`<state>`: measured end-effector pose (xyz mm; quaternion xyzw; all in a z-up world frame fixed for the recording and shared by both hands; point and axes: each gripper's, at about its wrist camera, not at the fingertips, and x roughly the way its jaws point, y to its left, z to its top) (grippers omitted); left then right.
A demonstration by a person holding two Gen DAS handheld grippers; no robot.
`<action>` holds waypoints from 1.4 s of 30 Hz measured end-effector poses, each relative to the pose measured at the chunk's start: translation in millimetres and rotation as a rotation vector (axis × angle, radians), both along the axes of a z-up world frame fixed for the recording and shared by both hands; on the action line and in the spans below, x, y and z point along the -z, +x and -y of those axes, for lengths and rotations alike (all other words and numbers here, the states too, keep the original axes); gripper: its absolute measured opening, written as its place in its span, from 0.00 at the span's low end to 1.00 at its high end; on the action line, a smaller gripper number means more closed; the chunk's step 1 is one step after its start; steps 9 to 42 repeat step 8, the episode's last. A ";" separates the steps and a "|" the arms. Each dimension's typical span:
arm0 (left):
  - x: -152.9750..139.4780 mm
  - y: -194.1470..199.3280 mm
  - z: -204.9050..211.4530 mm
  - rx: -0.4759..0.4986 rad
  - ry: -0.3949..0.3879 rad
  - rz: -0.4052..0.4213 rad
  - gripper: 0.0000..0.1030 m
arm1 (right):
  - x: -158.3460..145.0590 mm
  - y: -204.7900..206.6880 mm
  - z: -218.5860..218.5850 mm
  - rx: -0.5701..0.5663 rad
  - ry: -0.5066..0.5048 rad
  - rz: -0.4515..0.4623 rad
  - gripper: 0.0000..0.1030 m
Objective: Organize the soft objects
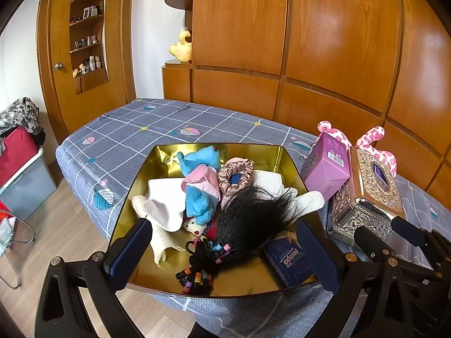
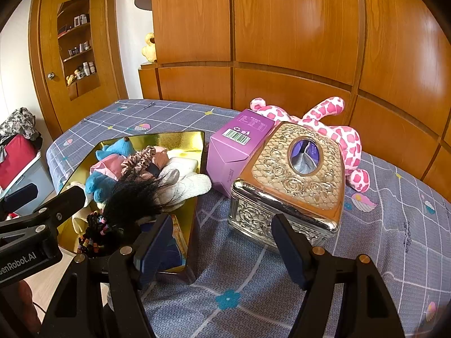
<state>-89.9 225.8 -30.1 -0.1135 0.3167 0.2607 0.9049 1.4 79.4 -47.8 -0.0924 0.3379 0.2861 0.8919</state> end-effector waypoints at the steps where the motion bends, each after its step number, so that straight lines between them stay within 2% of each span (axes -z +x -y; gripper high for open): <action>1: -0.9 -1.2 1.6 0.000 0.015 0.008 0.99 | -0.1 0.1 0.2 -0.001 0.001 -0.001 0.71; 6: -3.1 -2.4 4.8 0.006 0.041 0.024 0.99 | -0.1 1.1 1.8 0.007 0.003 0.001 0.71; 8: -2.3 -1.2 2.7 0.027 0.008 0.021 0.99 | -1.0 1.5 4.6 0.014 0.010 0.005 0.71; 42: -2.3 -1.2 2.7 0.027 0.008 0.021 0.99 | -1.0 1.5 4.6 0.014 0.010 0.005 0.71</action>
